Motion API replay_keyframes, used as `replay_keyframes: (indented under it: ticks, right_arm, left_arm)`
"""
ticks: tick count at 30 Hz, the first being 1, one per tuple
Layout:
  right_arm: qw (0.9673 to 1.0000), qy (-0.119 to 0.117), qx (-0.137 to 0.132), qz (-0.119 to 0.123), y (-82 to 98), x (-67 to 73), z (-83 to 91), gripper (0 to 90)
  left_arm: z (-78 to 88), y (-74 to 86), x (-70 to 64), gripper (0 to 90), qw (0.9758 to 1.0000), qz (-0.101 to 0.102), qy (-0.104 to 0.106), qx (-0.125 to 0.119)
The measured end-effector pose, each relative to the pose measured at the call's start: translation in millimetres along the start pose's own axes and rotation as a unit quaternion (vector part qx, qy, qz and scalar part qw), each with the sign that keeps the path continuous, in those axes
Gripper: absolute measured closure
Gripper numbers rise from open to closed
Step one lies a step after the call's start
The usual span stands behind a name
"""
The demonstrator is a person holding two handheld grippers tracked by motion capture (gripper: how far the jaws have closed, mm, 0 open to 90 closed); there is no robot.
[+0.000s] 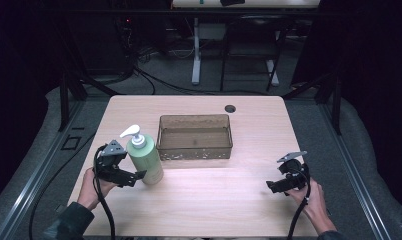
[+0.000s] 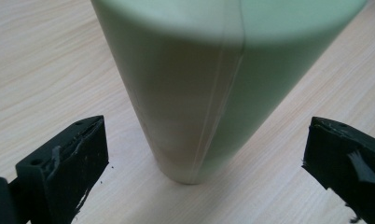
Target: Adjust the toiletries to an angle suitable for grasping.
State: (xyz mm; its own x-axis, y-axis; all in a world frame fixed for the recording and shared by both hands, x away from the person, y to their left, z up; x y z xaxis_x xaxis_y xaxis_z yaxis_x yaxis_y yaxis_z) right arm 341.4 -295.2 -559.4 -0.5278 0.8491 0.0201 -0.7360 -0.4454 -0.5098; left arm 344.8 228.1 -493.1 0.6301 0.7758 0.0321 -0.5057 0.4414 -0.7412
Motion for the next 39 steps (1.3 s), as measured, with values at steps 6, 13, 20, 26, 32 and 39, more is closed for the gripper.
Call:
replay_keyframes:
  ticks: [6,13,20,26,32,39]
  right_arm:
    - [1.0,0.005,0.0,0.004,0.0,-0.1,0.5,2.4]
    - [1.0,0.003,-0.001,0.001,0.3,-0.4,1.3,2.5]
    - [1.0,0.004,-0.001,0.001,0.6,-0.7,1.8,2.6]
    - [1.0,0.005,0.0,0.003,0.5,-0.4,2.2,3.0]
    - [1.0,0.004,-0.003,0.002,0.2,-0.2,3.1,3.0]
    - [1.0,0.007,-0.003,0.004,0.0,-0.5,4.0,2.9]
  left_arm:
    - [2.1,-9.1,-3.1,0.3,0.9997,-0.004,-0.009,-0.023]
    - [3.3,-16.7,-2.5,6.8,0.9985,-0.001,-0.019,-0.05]
    - [2.3,-19.9,-3.5,12.0,0.998,-0.006,-0.02,-0.06]
    - [1.0,-19.9,-3.0,12.2,0.9977,-0.013,-0.015,-0.064]
    - [-0.9,-21.1,-5.4,12.3,0.9974,-0.02,-0.011,-0.069]
    - [-5.7,-24.7,-8.7,12.4,0.9972,-0.023,0.0,-0.071]
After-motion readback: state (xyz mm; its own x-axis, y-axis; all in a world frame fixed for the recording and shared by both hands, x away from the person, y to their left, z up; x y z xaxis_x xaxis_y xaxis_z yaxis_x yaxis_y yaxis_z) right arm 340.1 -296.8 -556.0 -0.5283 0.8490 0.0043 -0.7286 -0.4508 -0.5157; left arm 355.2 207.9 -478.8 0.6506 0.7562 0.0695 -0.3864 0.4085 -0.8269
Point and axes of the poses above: each handheld gripper's, and its own axes: z roughly backward along the jaws, y roughly out of its underside, x roughly to its left, the point moved 2 cm from there along -z, roughly forward along the jaws, and after that the axes turned 5 degrees about -y, right-handed, at the moved point
